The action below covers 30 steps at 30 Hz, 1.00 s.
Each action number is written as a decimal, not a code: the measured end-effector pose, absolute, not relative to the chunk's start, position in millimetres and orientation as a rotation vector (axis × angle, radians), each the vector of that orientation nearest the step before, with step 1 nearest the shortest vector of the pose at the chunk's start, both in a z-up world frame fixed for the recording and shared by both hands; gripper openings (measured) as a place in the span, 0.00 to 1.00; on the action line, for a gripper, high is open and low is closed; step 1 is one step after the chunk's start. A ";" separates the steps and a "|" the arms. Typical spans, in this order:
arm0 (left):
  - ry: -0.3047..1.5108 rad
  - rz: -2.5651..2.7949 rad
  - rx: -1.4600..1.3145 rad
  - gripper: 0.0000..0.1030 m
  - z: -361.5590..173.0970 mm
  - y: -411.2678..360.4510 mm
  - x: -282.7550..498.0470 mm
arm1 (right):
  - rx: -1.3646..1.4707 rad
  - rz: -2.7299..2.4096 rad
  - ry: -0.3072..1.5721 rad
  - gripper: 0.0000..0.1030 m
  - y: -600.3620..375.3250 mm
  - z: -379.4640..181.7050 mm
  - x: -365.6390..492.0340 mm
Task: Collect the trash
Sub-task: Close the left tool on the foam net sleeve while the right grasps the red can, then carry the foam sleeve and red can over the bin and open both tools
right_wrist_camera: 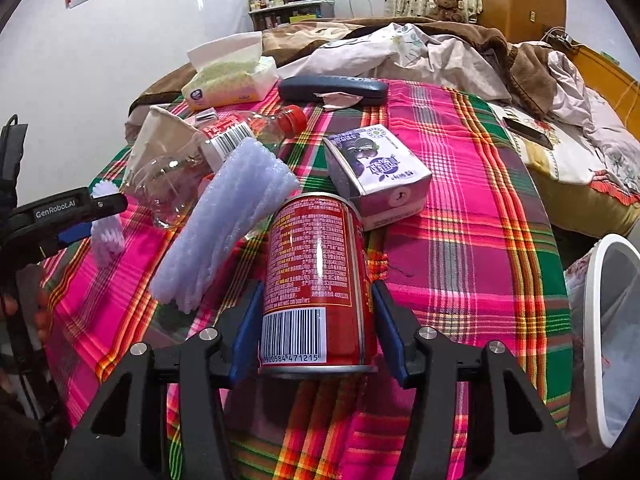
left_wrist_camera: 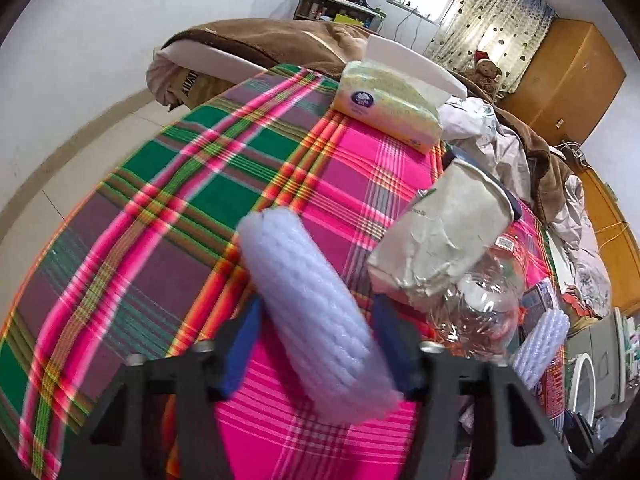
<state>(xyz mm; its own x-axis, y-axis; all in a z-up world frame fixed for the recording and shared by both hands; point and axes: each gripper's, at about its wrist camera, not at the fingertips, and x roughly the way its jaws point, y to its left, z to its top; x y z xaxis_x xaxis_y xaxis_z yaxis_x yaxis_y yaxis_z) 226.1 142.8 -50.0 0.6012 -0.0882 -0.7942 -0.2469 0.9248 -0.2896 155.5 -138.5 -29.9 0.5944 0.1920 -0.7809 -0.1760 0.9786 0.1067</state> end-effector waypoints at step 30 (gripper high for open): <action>0.863 -0.108 -0.189 0.36 -9.4 64.7 159.2 | 0.148 0.206 0.816 0.53 -189.3 -13.5 128.7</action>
<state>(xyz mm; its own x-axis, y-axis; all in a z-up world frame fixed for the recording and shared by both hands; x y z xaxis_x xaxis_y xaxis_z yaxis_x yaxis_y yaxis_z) 159.2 64.7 -9.4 0.6459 -0.1708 -0.7441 0.0180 0.9778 -0.2088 128.7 -189.3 -13.5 0.6668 0.2382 -0.7062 -0.1247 0.9699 0.2094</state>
